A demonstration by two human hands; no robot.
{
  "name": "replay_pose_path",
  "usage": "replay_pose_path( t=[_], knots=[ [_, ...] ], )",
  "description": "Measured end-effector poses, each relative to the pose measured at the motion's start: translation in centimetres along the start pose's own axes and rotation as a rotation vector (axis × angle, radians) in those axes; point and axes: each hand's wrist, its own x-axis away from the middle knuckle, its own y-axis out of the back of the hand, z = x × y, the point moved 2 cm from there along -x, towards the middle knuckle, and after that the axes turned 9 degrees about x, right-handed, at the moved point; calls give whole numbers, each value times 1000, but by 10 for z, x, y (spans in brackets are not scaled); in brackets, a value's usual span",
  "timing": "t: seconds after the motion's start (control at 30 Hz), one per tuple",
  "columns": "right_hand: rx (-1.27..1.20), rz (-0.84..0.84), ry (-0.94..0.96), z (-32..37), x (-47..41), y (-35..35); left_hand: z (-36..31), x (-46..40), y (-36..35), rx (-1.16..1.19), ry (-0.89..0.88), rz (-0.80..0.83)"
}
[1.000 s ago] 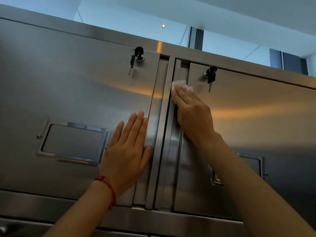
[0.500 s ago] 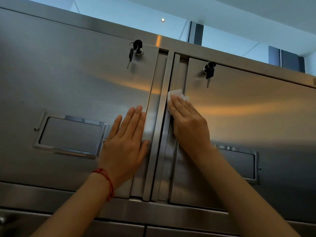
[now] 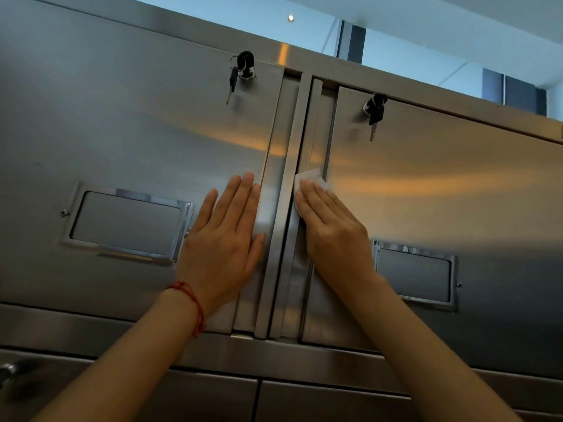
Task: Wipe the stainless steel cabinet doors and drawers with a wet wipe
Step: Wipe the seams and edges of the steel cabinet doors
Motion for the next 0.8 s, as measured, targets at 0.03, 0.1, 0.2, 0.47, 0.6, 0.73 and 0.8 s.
replay_pose_path(
  t=[0.03,0.1,0.2,0.47,0.6,0.73,0.8],
  knots=[
    [1,3,-1,1,2,0,0,0,0,-2,0,1],
    [1,5,0,3,6,0,-1,0,0,-5,0,1],
    [-9,16,3,7,13,1,-1,1,1,6,5,5],
    [-23,30,10,17,31,4,-1,1,1,18,15,32],
    [-23,17,25,23,42,6,0,1,1,14,16,46],
    [-21,44,56,28,55,8,0,1,0,27,19,44],
    [-21,49,67,29,58,9,0,1,-1,38,16,43]
  ],
)
